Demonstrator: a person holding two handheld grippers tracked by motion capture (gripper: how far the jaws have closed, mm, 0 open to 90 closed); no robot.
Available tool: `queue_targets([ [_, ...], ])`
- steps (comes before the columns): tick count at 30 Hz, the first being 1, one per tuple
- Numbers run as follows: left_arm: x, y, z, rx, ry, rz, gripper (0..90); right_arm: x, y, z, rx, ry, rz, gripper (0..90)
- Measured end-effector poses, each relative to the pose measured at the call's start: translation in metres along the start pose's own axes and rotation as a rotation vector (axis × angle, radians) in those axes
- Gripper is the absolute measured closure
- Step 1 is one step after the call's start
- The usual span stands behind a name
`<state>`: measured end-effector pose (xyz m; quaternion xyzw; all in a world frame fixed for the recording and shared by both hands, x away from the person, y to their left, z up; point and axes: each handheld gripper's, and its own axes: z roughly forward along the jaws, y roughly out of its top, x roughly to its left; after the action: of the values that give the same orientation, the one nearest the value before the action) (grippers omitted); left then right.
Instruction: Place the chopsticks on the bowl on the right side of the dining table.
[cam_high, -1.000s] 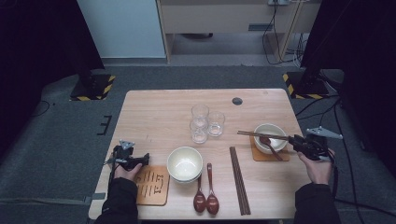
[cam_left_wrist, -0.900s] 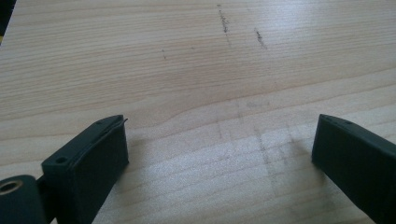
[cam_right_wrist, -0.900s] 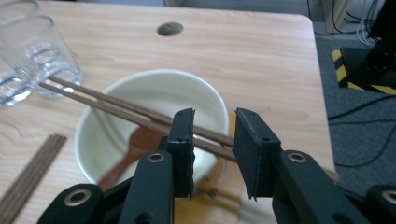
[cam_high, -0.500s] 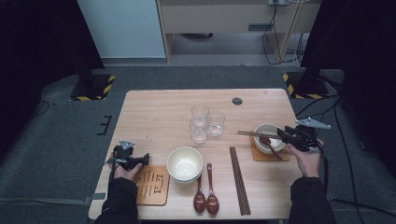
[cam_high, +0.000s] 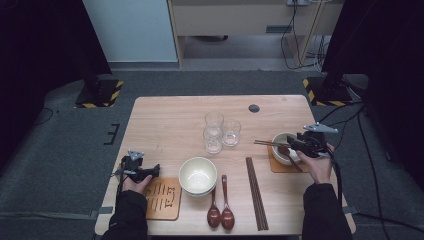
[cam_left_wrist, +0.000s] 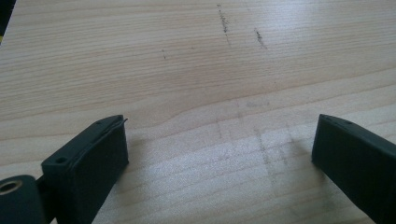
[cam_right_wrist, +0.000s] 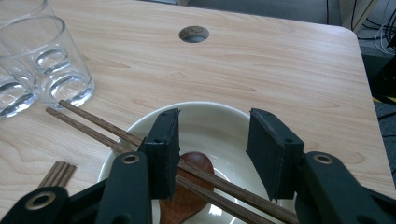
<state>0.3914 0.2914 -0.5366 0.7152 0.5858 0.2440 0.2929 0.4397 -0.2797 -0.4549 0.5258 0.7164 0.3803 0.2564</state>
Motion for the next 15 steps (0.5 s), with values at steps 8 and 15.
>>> queue_targets([
  [8,0.000,0.000,0.000,0.000,0.000,0.000,2.6,0.003,-0.004,0.013,0.037,-0.002,-0.021,49.0],
  [15,0.000,0.000,0.000,0.000,0.000,0.000,2.6,0.004,-0.004,0.018,0.043,-0.013,-0.017,47.8],
])
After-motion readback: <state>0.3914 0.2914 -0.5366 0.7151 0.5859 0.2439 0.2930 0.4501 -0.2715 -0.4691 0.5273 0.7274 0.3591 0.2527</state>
